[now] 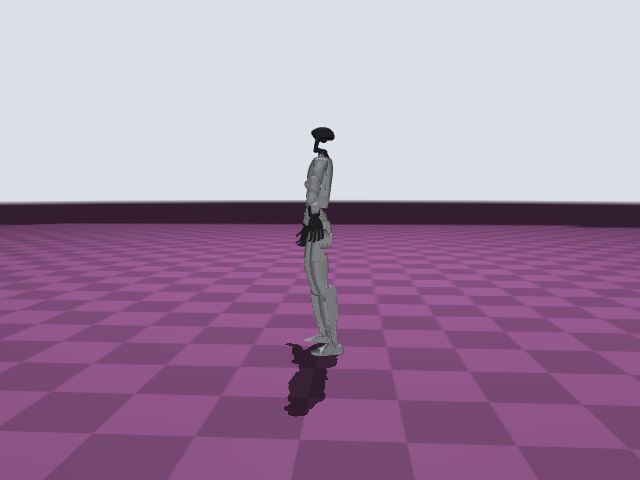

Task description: In place motions

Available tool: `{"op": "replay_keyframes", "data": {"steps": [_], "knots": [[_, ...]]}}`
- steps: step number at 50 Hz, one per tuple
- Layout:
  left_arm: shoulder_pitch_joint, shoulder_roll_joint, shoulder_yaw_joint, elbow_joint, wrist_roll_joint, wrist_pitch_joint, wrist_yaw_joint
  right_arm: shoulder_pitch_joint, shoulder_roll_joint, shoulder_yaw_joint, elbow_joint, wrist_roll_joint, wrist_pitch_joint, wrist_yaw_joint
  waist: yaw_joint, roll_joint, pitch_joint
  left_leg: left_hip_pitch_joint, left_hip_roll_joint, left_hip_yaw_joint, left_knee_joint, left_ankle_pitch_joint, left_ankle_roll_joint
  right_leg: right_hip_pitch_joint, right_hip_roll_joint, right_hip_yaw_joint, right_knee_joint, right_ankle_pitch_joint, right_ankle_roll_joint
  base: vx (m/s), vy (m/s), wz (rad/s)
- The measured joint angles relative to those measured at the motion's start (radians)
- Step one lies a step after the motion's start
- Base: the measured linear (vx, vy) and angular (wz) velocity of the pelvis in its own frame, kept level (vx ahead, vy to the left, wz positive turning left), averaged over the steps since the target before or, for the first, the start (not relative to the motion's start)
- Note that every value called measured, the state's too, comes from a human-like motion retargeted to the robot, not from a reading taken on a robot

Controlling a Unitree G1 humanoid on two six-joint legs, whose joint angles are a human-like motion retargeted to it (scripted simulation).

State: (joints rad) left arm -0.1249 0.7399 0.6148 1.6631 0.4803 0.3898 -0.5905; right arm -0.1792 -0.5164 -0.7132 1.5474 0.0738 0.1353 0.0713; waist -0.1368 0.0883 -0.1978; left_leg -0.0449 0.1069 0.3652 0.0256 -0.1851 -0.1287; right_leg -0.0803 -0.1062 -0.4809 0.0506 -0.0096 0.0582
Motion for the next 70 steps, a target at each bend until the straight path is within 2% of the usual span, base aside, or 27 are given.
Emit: {"op": "replay_keyframes", "data": {"steps": [3, 5, 8, 11, 13, 15, 20, 22, 25, 28, 30, 33, 35, 39, 40, 44, 45, 47, 49, 51, 53, 59, 63, 66, 68, 70], "knots": [[-0.08, 0.188, 0.091, -0.066, -0.18, 0.055, 0.177, -0.149, -0.139, 0.002, -0.191, -0.001, 0.023, 0.005, 0.0, 0.017, -0.019, -0.009, 0.007, 0.009, 0.001, -0.001, 0.001, -0.017, 0.005, 0.009, 0.004, 0.002, -0.001, 0.03, 0.07, -0.18], [-0.164, 0.268, 0.097, -0.166, -0.317, 0.025, 0.334, -0.25, -0.207, 0.067, -0.35, 0.028, 0.021, -0.021, 0.004, 0.029, -0.033, -0.017, 0.011, 0.013, 0.003, 0.0, 0.001, -0.024, 0.008, 0.013, 0.004, 0.003, -0.001, 0.01, 0.09, -0.07], [-0.299, 0.35, -0.038, -0.396, -0.354, -0.081, 0.435, -0.391, -0.29, 0.202, -0.614, -0.013, 0.006, -0.121, 0.01, 0.038, -0.05, -0.025, 0.008, 0.007, 0.004, 0.001, 0.002, -0.024, 0.004, 0.004, 0.004, 0.002, 0.001, -0.01, 0.06, 0.14], [-0.44, 0.411, -0.186, -0.657, -0.215, -0.131, 0.448, -0.51, -0.369, 0.342, -0.88, -0.141, -0.003, -0.202, 0.021, 0.035, -0.065, -0.031, 0.0, -0.001, 0.005, 0.004, 0.002, -0.021, -0.002, -0.007, 0.002, -0.001, 0.001, 0.03, 0.02, 0.23], [-0.541, 0.445, -0.282, -0.83, -0.099, -0.174, 0.51, -0.582, -0.44, 0.455, -1.059, -0.25, -0.001, -0.256, 0.026, 0.034, -0.077, -0.037, -0.004, -0.005, 0.005, 0.005, 0.003, -0.023, -0.005, -0.012, 0.001, -0.003, 0.001, 0.02, 0.0, 0.09], [-0.61, 0.481, -0.358, -0.962, -0.025, -0.209, 0.598, -0.633, -0.521, 0.552, -1.21, -0.351, -0.001, -0.284, 0.027, 0.036, -0.085, -0.041, -0.005, -0.006, 0.006, 0.005, 0.003, -0.025, -0.006, -0.014, 0.0, -0.004, 0.001, 0.0, 0.0, 0.0], [-0.847, 0.523, -0.614, -1.357, 0.24, -0.307, 0.93, -0.861, -0.807, 0.817, -1.757, -0.794, 0.052, -0.383, 0.039, 0.04, -0.11, -0.055, -0.009, -0.006, 0.007, 0.0, 0.004, -0.037, -0.009, -0.012, -0.001, -0.008, 0.003, 0.0, 0.0, 0.0], [-0.938, 0.513, -0.715, -1.477, 0.346, -0.35, 1.044, -0.965, -0.846, 0.906, -1.927, -0.871, 0.033, -0.461, 0.043, 0.036, -0.113, -0.049, -0.011, -0.009, 0.007, -0.003, 0.004, -0.032, -0.008, -0.011, -0.001, -0.011, 0.003, 0.0, 0.0, 0.0], [-1.031, 0.484, -0.8, -1.56, 0.431, -0.374, 1.126, -1.052, -0.824, 0.989, -2.022, -0.816, -0.074, -0.537, 0.048, 0.039, -0.113, -0.042, -0.013, -0.016, 0.009, -0.007, 0.006, -0.021, -0.007, -0.012, -0.001, -0.015, 0.003, 0.0, 0.0, 0.0], [-1.014, 0.441, -0.73, -1.498, 0.394, -0.353, 1.114, -1.003, -0.792, 0.931, -1.898, -0.738, -0.121, -0.564, 0.046, 0.05, -0.107, -0.038, -0.015, -0.021, 0.01, -0.008, 0.007, -0.013, -0.007, -0.016, 0.0, -0.017, 0.003, 0.0, 0.0, 0.0], [-0.953, 0.409, -0.616, -1.405, 0.331, -0.309, 1.107, -0.909, -0.764, 0.83, -1.754, -0.742, -0.073, -0.566, 0.044, 0.058, -0.113, -0.041, -0.017, -0.024, 0.01, -0.008, 0.007, -0.014, -0.009, -0.019, -0.001, -0.017, 0.004, 0.0, 0.0, 0.0], [-0.842, 0.375, -0.433, -1.224, 0.196, -0.215, 1.07, -0.741, -0.674, 0.656, -1.484, -0.733, 0.051, -0.55, 0.047, 0.058, -0.14, -0.056, -0.02, -0.027, 0.011, -0.007, 0.006, -0.025, -0.014, -0.025, -0.002, -0.016, 0.006, 0.0, 0.0, 0.0], [-0.774, 0.363, -0.329, -1.078, 0.056, -0.173, 1.055, -0.669, -0.602, 0.556, -1.283, -0.655, 0.107, -0.559, 0.052, 0.054, -0.158, -0.066, -0.021, -0.027, 0.011, -0.005, 0.005, -0.033, -0.016, -0.026, -0.003, -0.015, 0.007, 0.0, 0.0, 0.0], [-0.663, 0.324, -0.13, -0.768, -0.358, -0.164, 1.01, -0.66, -0.505, 0.417, -0.849, -0.471, 0.123, -0.497, 0.053, 0.053, -0.168, -0.073, -0.021, -0.025, 0.012, -0.005, 0.005, -0.041, -0.018, -0.024, -0.002, -0.015, 0.007, -0.01, 0.0, 0.0], [-0.649, 0.304, -0.079, -0.699, -0.467, -0.155, 0.976, -0.659, -0.493, 0.384, -0.752, -0.425, 0.136, -0.461, 0.053, 0.052, -0.166, -0.072, -0.022, -0.026, 0.013, -0.005, 0.005, -0.039, -0.019, -0.025, -0.002, -0.015, 0.007, -0.05, 0.0, 0.0], [-0.569, 0.28, 0.13, -0.488, -0.871, -0.142, 0.642, -0.604, -0.489, 0.246, -0.549, -0.277, 0.239, -0.178, 0.05, 0.05, -0.16, -0.073, -0.022, -0.027, 0.015, -0.006, 0.005, -0.04, -0.019, -0.024, -0.001, -0.017, 0.006, -0.01, -0.01, 0.0], [-0.554, 0.276, 0.186, -0.45, -0.969, -0.146, 0.587, -0.587, -0.48, 0.213, -0.536, -0.242, 0.266, -0.131, 0.046, 0.05, -0.158, -0.075, -0.022, -0.028, 0.015, -0.006, 0.005, -0.042, -0.018, -0.024, -0.001, -0.018, 0.006, -0.05, -0.03, -0.02], [-0.479, 0.291, 0.263, -0.407, -1.14, -0.26, 0.567, -0.561, -0.456, 0.165, -0.566, -0.156, 0.24, -0.128, 0.038, 0.056, -0.153, -0.077, -0.021, -0.025, 0.014, -0.008, 0.005, -0.049, -0.016, -0.019, 0.0, -0.018, 0.005, 0.0, 0.0, 0.0], [-0.409, 0.299, 0.309, -0.412, -1.218, -0.418, 0.674, -0.546, -0.433, 0.159, -0.629, -0.063, 0.134, -0.235, 0.031, 0.06, -0.146, -0.076, -0.02, -0.021, 0.013, -0.01, 0.005, -0.054, -0.013, -0.011, 0.002, -0.018, 0.004, -0.02, 0.0, -0.21], [-0.375, 0.305, 0.298, -0.463, -1.166, -0.557, 0.795, -0.548, -0.431, 0.19, -0.707, -0.024, 0.0, -0.379, 0.03, 0.057, -0.135, -0.069, -0.02, -0.018, 0.012, -0.011, 0.006, -0.053, -0.013, -0.003, 0.003, -0.016, 0.003, -0.01, 0.0, -0.11], [-0.372, 0.32, 0.234, -0.548, -1.077, -0.615, 0.853, -0.558, -0.443, 0.243, -0.81, -0.045, -0.073, -0.479, 0.03, 0.049, -0.126, -0.063, -0.021, -0.017, 0.012, -0.01, 0.006, -0.05, -0.014, -0.002, 0.004, -0.014, 0.002, 0.0, 0.0, 0.0], [-0.508, 0.374, -0.032, -0.923, -0.731, -0.639, 0.787, -0.624, -0.551, 0.464, -1.256, -0.292, -0.026, -0.465, 0.026, 0.036, -0.125, -0.066, -0.017, -0.016, 0.011, -0.005, 0.005, -0.053, -0.014, -0.005, 0.006, -0.01, 0.002, 0.0, 0.0, 0.0], [-0.584, 0.461, -0.209, -1.184, -0.354, -0.587, 0.823, -0.699, -0.679, 0.614, -1.582, -0.544, 0.005, -0.445, 0.023, 0.036, -0.136, -0.074, -0.013, -0.014, 0.01, -0.005, 0.004, -0.064, -0.012, -0.003, 0.007, -0.008, 0.001, 0.0, 0.0, 0.0], [-0.664, 0.507, -0.344, -1.372, -0.042, -0.479, 0.912, -0.779, -0.762, 0.703, -1.835, -0.737, 0.019, -0.462, 0.023, 0.037, -0.138, -0.074, -0.012, -0.013, 0.009, -0.006, 0.004, -0.066, -0.01, -0.001, 0.008, -0.008, 0.001, 0.0, 0.0, 0.0], [-0.724, 0.528, -0.435, -1.494, 0.169, -0.402, 0.997, -0.842, -0.795, 0.763, -1.977, -0.825, 0.001, -0.491, 0.024, 0.038, -0.137, -0.073, -0.01, -0.013, 0.009, -0.007, 0.004, -0.066, -0.008, 0.0, 0.008, -0.008, 0.001, 0.0, 0.0, 0.0], [-0.788, 0.54, -0.52, -1.594, 0.367, -0.367, 1.089, -0.899, -0.806, 0.828, -2.053, -0.843, -0.043, -0.531, 0.025, 0.038, -0.135, -0.07, -0.009, -0.014, 0.008, -0.008, 0.004, -0.065, -0.007, 0.0, 0.009, -0.008, 0.001, 0.0, 0.0, 0.0]]}}
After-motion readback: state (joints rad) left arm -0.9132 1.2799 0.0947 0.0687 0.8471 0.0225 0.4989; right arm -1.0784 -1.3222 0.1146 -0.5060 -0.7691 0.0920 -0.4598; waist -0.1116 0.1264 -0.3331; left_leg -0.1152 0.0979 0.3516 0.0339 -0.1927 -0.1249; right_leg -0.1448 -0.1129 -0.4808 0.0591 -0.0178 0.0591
